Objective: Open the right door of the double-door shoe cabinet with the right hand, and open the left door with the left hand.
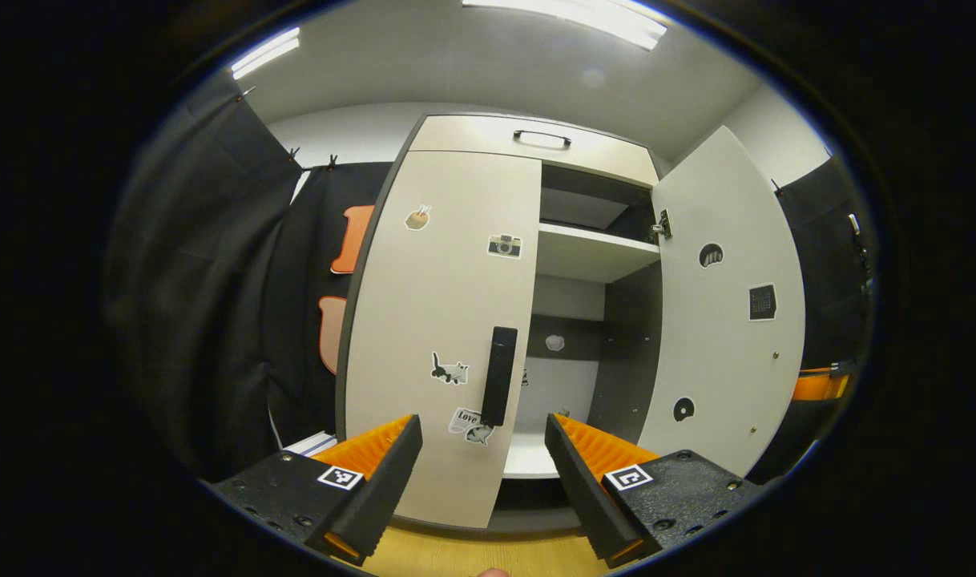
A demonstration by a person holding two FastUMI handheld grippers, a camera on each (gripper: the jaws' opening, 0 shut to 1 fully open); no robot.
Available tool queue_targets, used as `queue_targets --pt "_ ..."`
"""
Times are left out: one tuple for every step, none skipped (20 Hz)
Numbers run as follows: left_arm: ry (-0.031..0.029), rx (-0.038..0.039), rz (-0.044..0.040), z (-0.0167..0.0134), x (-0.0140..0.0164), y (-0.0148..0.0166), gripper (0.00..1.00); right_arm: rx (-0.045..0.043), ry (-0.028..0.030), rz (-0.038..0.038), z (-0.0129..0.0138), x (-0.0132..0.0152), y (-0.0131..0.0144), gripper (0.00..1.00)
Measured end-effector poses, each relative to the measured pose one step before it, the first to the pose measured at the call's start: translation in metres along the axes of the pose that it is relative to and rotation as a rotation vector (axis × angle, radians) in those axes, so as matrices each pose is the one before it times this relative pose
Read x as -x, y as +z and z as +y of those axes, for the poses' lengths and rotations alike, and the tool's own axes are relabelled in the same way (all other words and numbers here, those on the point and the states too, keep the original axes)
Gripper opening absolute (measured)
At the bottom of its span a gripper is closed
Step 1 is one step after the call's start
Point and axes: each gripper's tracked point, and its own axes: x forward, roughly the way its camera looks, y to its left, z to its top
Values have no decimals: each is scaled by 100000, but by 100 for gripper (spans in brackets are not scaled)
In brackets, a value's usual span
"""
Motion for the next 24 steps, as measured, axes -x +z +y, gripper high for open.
queue_targets --pt "-316 -1313 -588 -113 -1385 14 94 639 -1466 -272 -221 482 -131 9" --pt "-181 -1155 -484 -41 -1576 -17 94 1022 -1834 -389 -441 510 -155 9" --pt "-241 -1194 -864 -92 -1483 23 94 239 -1488 -724 -240 452 32 9" --pt "213 -995 -198 -12 -1490 -149 94 -825 -1448 -584 -365 551 98 9" --pt "11 -919 36 -68 -1415 -248 91 -1584 -1230 -462 -553 572 -5 9" --pt "-211 -925 593 -34 -1335 -323 94 -2022 -742 124 -407 659 -84 9" --pt "-479 -836 795 -67 -1383 -441 94 -2488 -359 -461 -197 548 -12 10" --pt "193 -807 1111 115 -1245 -521 92 -2272 -399 -469 -169 433 -45 11" --pt "522 -712 838 101 -1121 -436 95 -1821 -361 -553 -178 421 29 40" --pt "608 -83 327 107 -977 -318 91 -1207 -1115 -657 -342 502 124 47" --pt "282 497 141 3 -844 -195 94 -108 -1224 -443 -381 490 24 55" --pt "-136 831 331 -107 -489 -130 94 988 -652 -226 -137 492 -14 62" --pt "-445 914 77 -133 -663 34 94 972 -457 -223 -21 309 36 95" --pt "-395 443 26 -60 -643 -147 94 300 -328 -427 36 452 117 83" --pt "-29 4 299 -36 -621 -71 94 -175 32 -102 113 359 113 89" --pt "1111 -370 1823 115 -331 -371 94 -559 185 -3 162 396 136 89" --pt "17 296 -2162 -39 -502 377 95 -582 -149 70 -4 285 42 89" --pt "-242 -638 205 -109 621 200 95 -487 -219 -209 -144 337 102 98" --pt "58 278 -370 163 24 20 94 -248 -528 -203 -156 165 45 88" --pt "502 26 13 294 -184 -46 95 -257 -317 -261 -69 143 71 88" --pt "-769 1628 -43 -121 141 221 83 -282 -206 -185 33 109 19 88" --pt "-2138 518 1566 -367 -116 -273 66 -247 -92 136 9 50 -85 88" --pt "-1692 287 721 -774 -171 -173 58 -212 -280 226 -104 124 -61 88" --pt "736 -1254 1793 -189 328 -150 43 -34 -334 280 -100 120 -114 88"
